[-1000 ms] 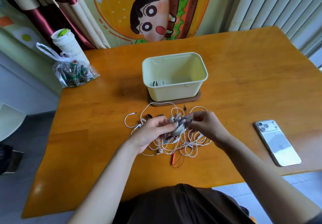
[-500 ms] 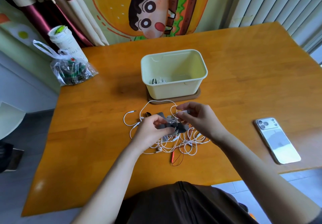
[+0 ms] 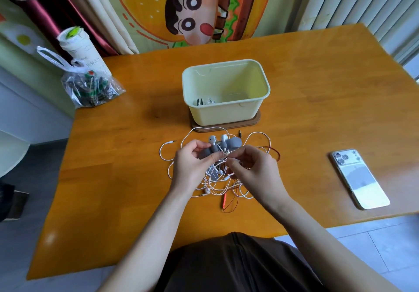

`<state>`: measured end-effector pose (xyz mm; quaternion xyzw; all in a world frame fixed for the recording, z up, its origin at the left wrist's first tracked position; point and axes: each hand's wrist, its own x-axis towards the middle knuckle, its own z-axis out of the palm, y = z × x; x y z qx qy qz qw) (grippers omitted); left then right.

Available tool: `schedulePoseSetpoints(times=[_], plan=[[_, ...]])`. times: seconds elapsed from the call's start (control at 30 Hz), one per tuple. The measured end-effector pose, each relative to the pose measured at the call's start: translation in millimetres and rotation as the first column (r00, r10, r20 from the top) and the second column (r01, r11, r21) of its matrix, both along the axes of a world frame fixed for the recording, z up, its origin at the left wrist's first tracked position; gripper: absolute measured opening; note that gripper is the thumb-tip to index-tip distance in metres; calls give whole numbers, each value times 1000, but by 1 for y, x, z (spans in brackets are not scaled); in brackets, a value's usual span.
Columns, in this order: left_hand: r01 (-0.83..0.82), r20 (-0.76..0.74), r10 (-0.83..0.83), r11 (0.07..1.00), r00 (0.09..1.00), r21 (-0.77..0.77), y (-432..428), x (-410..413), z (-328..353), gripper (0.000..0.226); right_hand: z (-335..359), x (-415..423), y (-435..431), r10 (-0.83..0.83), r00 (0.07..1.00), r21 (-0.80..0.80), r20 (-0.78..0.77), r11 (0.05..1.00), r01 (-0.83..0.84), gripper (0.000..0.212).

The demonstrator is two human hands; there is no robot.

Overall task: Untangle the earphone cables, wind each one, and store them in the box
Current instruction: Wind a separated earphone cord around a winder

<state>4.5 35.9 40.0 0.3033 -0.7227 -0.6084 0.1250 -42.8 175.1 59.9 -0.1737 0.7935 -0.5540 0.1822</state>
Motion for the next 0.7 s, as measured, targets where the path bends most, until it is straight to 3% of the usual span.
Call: schedulePoseSetpoints(times=[0.13,0.3,0.43,0.7], plan=[[0,-17,2,996,1000,87,4,-1,8,26,3,1,1,-40,998,22,-44,999,41,14],[34,-18,-30,971,999,237,6,-2,13,22,3,5,-1,-93,995,-6,-22,996,93,11],[1,-72,19,966,997,258,9,-2,16,22,4,10,-4,-105,993,-27,-52,994,104,3],[-69,-83,111,914,990,400,17,-2,17,22,4,4,-5,-128,988,31,-84,991,131,15]])
